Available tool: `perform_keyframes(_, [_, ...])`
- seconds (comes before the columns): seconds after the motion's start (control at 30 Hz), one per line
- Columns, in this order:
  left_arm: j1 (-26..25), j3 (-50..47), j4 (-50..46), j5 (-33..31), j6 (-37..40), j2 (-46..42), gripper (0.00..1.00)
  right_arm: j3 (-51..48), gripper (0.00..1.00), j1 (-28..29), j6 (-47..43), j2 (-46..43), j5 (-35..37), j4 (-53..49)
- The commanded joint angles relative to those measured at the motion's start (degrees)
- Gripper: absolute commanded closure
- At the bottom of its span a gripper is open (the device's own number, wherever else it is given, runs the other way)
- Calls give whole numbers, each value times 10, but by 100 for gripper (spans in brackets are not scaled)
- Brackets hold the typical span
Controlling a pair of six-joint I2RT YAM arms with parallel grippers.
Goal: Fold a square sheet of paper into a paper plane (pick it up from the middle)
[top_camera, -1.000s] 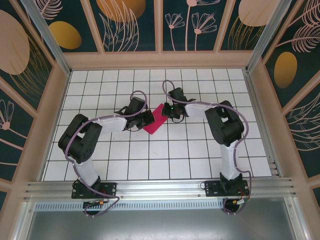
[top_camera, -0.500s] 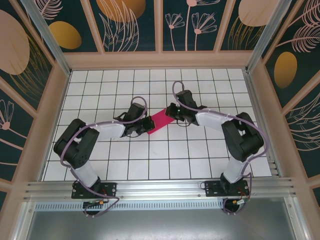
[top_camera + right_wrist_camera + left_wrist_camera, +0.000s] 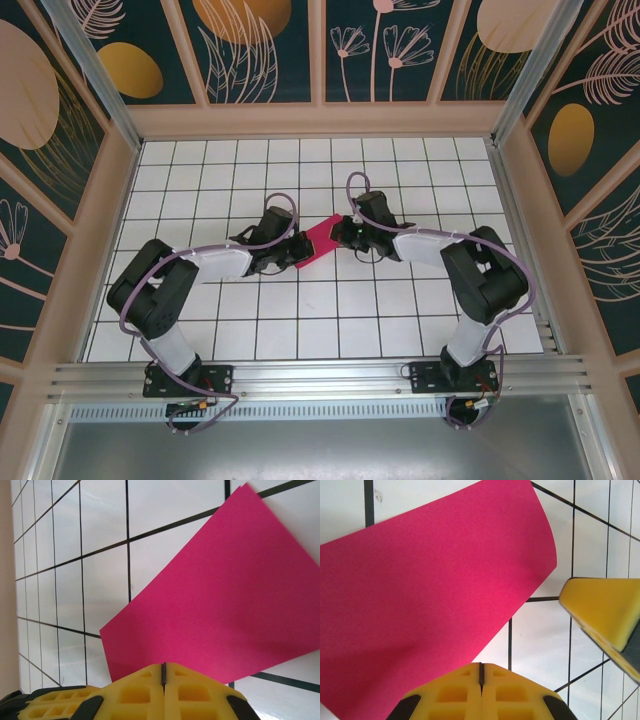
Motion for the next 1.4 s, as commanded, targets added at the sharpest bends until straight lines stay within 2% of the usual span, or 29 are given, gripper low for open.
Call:
perform_keyframes(0.0, [-3, 1, 16, -5, -13, 17, 100, 0, 100, 6, 6, 21, -31, 13])
perform_keyframes(0.63, [-3, 31, 32, 2, -17, 71, 100, 40, 100, 25, 7, 92, -49, 2])
perform_keyframes(1.0, [-3, 23, -19, -5, -18, 90, 100, 36, 100, 23, -3, 98, -24, -22])
perform_keyframes(1.23, [-3, 3, -59, -27, -19, 87, 100, 30, 100, -5, -29, 100, -13, -27])
perform_keyframes(1.37, [-2, -8, -65, -33, -20, 85, 100, 22, 100, -54, -46, 99, -7, -24])
